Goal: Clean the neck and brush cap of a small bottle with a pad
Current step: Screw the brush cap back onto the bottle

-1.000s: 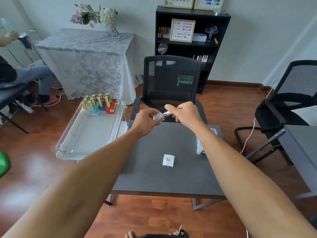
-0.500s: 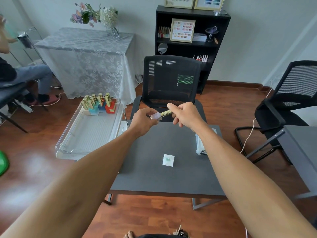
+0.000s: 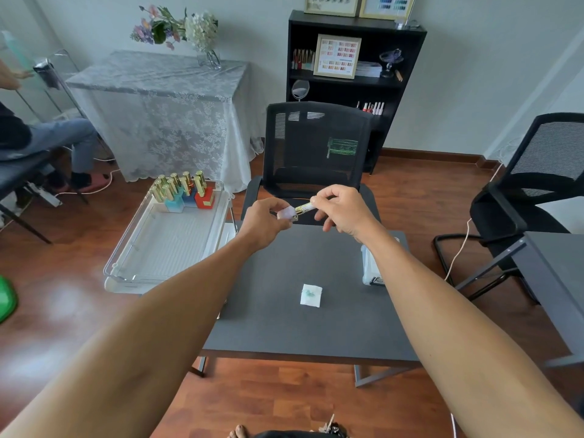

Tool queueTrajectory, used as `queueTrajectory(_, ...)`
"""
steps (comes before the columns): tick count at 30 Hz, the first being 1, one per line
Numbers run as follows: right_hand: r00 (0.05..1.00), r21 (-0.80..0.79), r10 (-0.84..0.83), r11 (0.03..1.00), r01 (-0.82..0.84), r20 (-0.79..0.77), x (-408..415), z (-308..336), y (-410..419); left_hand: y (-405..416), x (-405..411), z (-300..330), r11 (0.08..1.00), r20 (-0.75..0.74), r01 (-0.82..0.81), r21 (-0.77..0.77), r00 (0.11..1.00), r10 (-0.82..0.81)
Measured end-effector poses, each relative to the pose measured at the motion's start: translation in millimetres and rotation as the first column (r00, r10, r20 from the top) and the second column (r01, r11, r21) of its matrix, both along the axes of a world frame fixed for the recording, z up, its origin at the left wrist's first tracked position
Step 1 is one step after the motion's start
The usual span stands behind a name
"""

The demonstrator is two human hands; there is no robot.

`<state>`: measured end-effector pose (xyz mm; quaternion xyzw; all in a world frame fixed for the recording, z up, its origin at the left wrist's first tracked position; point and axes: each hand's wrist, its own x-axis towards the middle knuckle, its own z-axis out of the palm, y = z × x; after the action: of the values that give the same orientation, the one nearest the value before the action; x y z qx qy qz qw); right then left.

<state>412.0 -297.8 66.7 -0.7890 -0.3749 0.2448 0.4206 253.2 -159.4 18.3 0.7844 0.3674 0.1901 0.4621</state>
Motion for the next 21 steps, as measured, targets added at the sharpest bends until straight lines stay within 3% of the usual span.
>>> queueTrajectory(4,0.998,0.045,0.066,0.997,-0.065,-0.018,1.1,-0.9,0.2,0.3,-0.8,0.9,1.0,-0.015,0.004,0.006,1.0,-0.004)
queueTrajectory(11,0.997,-0.032,-0.002,0.999,0.005,0.079,1.6,-4.7,3.3,0.7,0.3,1.7,1.0,-0.007,0.005,0.014,1.0,-0.005)
queueTrajectory(16,0.996,0.035,0.083,0.996,-0.084,0.007,2.6,-3.2,1.5,3.0,-0.7,-0.9,1.0,-0.015,-0.007,0.008,1.0,0.007)
queueTrajectory(21,0.995,0.007,0.072,0.997,-0.073,0.063,1.7,-6.9,3.2,2.2,-2.0,-1.2,1.0,-0.015,-0.007,0.001,1.0,0.007)
